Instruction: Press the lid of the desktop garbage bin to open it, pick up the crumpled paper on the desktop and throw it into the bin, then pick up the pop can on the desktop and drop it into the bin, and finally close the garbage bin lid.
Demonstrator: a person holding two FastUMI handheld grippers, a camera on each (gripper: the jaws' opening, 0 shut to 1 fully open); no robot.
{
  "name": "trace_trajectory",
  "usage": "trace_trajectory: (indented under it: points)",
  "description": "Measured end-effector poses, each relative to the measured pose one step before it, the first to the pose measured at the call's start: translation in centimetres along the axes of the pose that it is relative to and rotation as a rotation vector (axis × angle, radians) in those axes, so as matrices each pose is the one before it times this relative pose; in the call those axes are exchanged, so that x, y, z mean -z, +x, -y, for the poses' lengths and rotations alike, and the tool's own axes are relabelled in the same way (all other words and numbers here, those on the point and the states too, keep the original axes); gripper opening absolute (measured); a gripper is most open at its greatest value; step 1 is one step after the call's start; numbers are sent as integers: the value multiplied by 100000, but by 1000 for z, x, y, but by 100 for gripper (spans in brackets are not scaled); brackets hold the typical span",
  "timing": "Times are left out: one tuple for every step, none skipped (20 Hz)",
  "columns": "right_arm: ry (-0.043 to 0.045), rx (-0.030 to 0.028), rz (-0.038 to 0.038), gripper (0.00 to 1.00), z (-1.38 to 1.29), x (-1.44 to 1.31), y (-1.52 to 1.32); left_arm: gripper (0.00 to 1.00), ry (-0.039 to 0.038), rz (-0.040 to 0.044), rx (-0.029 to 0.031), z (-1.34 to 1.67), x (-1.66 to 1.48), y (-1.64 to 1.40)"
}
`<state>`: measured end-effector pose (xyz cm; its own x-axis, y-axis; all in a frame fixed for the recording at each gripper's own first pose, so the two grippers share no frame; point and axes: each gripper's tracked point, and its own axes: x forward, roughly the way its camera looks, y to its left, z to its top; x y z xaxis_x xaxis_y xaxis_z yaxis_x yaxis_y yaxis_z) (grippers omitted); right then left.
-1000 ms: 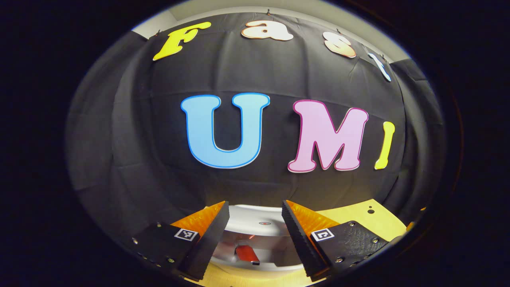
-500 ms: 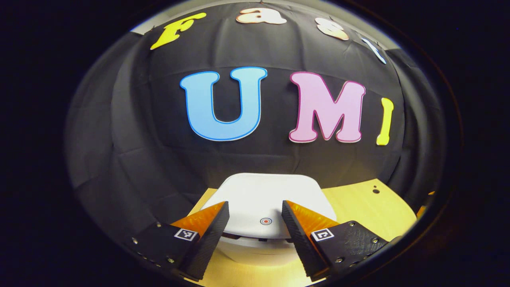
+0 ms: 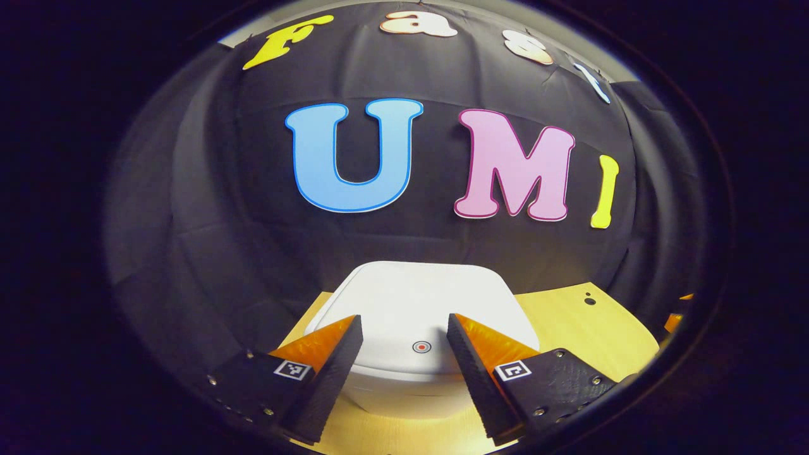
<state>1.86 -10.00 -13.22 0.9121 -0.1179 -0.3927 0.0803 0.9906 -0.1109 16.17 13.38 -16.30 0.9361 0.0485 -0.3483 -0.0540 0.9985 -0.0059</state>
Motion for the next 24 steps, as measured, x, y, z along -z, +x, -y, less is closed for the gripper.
trace_trajectory:
  points:
    - [3, 199, -607, 99, 37, 311, -29, 90, 128, -555, 182, -6, 189, -73]
    - [-323, 275, -421, 98, -22, 258, -32, 90, 465, 179, -23, 104, 32, -23]
    - [-267, 223, -453, 98, -23, 243, -3, 91, 1737, 693, -250, 121, 52, 12]
    - [38, -113, -408, 98, -144, 60, -15, 90, 3048, -222, -363, -4, 356, -43]
    - [341, -181, -336, 99, -116, 174, 76, 91, 1366, 1059, -298, 58, -95, 81]
    - [492, -257, -189, 98, -168, 51, 137, 91, -997, -441, -238, -41, 143, -24]
    - [315, -459, 169, 99, -235, -199, 109, 91, -1295, 1167, 126, 81, -441, -77]
    - [45, -308, 415, 99, -192, -323, 95, 91, 434, 191, 419, -130, -217, 5]
    - [10, -197, 571, 99, -89, -326, 138, 91, 1025, 147, 100, -49, -83, 17]
    - [86, -146, 1050, 99, 33, -495, 52, 90, 658, -1581, -677, 99, -88, -14]
    - [-23, 188, 1425, 98, -37, -697, -3, 89, 267, -830, -1968, -140, -218, -149]
    - [-55, 222, 1187, 98, 113, -526, 46, 90, 743, -112, -2652, -45, -348, -141]
    - [51, -105, 798, 99, 33, -413, 93, 90, 1093, 726, -1496, 191, -272, -379]
    - [230, -75, 761, 99, 98, -417, 16, 90, 691, 1181, 76, 589, -587, -475]
    - [237, 84, 845, 98, 28, -416, -58, 89, 204, 1327, 416, 848, -533, -602]
    - [158, -49, 780, 98, 55, -470, -6, 90, 29, 1597, 462, 825, -802, -545]
    - [170, -133, 617, 98, 39, -320, -56, 90, -581, 1979, 632, 904, -804, -602]
    - [456, -309, 722, 98, -78, -408, -125, 90, -1867, 2766, 655, 1010, -1095, -762]
    - [595, -542, 1064, 99, -71, -406, -113, 90, -2486, 2703, 834, 1777, -1236, -205]
    - [451, -192, 1050, 99, -25, -600, -234, 90, -2313, 2150, 309, 991, -982, -770]
    - [772, -293, 1320, 99, -14, -612, -401, 89, -1445, 1676, 461, 1045, -617, -812]
    - [952, -1009, 1875, 99, -150, -603, -322, 90, -1187, 996, 790, 1029, -659, -778]
    - [630, -1572, 1854, 98, -207, -637, -331, 89, -699, 347, 1867, 1166, -554, -895]
    - [1101, -3375, 2173, 98, -516, -708, -329, 90, -888, -87, 346, 801, -506, -846]
